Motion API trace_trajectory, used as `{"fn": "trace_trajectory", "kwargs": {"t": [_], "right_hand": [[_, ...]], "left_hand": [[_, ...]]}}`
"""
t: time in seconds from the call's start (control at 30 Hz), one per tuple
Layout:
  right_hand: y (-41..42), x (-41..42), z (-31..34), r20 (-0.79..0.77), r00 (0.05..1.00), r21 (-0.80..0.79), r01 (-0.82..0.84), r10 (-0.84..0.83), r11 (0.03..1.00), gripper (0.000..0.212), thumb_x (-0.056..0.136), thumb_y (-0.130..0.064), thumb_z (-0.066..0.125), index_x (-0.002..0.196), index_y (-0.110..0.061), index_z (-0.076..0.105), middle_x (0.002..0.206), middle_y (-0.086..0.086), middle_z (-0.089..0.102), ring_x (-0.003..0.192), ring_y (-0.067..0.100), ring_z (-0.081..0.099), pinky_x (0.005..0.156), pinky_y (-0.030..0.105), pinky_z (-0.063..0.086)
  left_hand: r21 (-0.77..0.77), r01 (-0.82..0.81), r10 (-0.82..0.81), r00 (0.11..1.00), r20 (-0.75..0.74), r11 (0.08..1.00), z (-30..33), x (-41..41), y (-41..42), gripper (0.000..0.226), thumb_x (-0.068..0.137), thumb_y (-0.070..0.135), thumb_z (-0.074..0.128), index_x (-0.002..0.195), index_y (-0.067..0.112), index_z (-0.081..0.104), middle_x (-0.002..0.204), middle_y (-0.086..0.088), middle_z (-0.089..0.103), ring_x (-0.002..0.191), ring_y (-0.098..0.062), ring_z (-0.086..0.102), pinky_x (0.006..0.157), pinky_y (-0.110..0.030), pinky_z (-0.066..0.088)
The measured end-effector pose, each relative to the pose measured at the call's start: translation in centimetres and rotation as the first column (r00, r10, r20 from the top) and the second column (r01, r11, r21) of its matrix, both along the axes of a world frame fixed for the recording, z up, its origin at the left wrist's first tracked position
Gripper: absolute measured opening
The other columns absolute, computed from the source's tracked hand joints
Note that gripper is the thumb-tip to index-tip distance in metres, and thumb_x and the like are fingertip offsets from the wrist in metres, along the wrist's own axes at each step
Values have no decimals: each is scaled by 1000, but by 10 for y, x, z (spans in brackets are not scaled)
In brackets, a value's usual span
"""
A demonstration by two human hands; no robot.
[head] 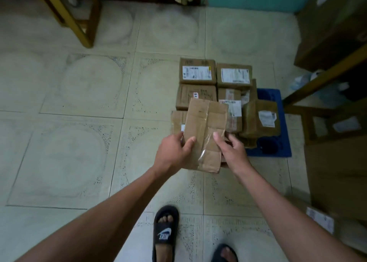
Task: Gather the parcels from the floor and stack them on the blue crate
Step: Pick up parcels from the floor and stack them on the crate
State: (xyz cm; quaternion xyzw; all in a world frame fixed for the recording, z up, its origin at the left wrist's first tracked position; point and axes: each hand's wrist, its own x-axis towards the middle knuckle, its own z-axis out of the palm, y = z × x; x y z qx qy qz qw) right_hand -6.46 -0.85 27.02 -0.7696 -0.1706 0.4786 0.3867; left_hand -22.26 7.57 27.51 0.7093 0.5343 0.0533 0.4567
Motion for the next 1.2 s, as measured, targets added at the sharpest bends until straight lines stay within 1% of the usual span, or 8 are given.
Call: {"fn": "trace_trajectory", "kwargs": {"t": [0.1, 0.27, 0.53, 0.73, 0.87, 0.97, 1.07, 1.2], "right_hand": [[38, 11, 5, 28, 999, 0, -27, 27, 1000, 61, 81, -63, 61, 128, -23, 58, 117, -1, 67, 103, 18, 65, 91, 42, 54], [91, 43, 3, -13, 1000, 28, -23, 24, 999, 23, 88, -48, 62, 107, -35, 59, 111, -1, 68, 96, 18, 67, 87, 44, 57], [172, 104, 5, -150, 988, -40, 21, -27, 999, 37, 86, -46, 66, 116, -32, 50, 116, 0, 64, 101, 23, 64, 86, 51, 57], [218, 136, -3, -180, 969, -24, 169, -170, 985, 102, 65, -62, 76, 147, -37, 21, 138, 6, 50, 112, 31, 61, 78, 55, 59], [246, 153, -6, -60, 948, 22, 314, -312, 949, 91, 77, -58, 70, 150, -35, 21, 148, 5, 41, 119, 26, 54, 74, 43, 61], [264, 160, -2, -129, 913, 43, 395, -387, 918, 77, 84, -43, 70, 149, -33, 29, 149, 7, 38, 114, 21, 54, 76, 43, 61], [284, 152, -7, -314, 758, 9, 604, -571, 797, 55, 87, -29, 71, 135, -23, 45, 129, 8, 52, 100, 21, 59, 70, 42, 62], [313, 121, -13, -636, 311, -190, 824, -706, 534, 53, 84, -43, 70, 125, -13, 53, 127, 19, 56, 112, 34, 60, 87, 50, 57]], "left_hand": [[-21, -38, 39, 999, 18, 999, 8, 8, 35, 55, 83, 60, 45, 100, 11, 64, 88, -7, 70, 77, -27, 68, 67, -45, 60], [-40, -19, 18, 1000, -21, 999, 13, 43, 93, 39, 94, 44, 51, 109, 10, 64, 95, -8, 70, 81, -23, 68, 71, -43, 60], [-166, 56, -68, 995, -68, 985, 29, 116, 190, 29, 96, 35, 53, 109, 10, 60, 99, -7, 66, 79, -19, 65, 68, -29, 58], [-160, 270, -292, 946, -138, 950, 41, 151, 267, 28, 97, 30, 52, 120, 16, 60, 107, -4, 61, 90, -24, 63, 68, -29, 54], [-138, 429, -450, 869, -207, 893, 38, 172, 326, 27, 97, 29, 52, 122, 23, 61, 109, -3, 65, 94, -22, 62, 74, -32, 51], [-153, 518, -540, 805, -245, 842, 30, 189, 366, 31, 97, 27, 53, 128, 26, 59, 115, -1, 65, 99, -20, 60, 78, -30, 47], [-150, 648, -661, 702, -265, 747, 25, 211, 398, 36, 97, 22, 52, 132, 26, 57, 122, -3, 64, 105, -22, 60, 83, -31, 48], [-169, 772, -777, 550, -304, 613, 23, 236, 428, 40, 95, 33, 54, 134, 27, 55, 126, -2, 62, 113, -24, 58, 96, -37, 47]]}}
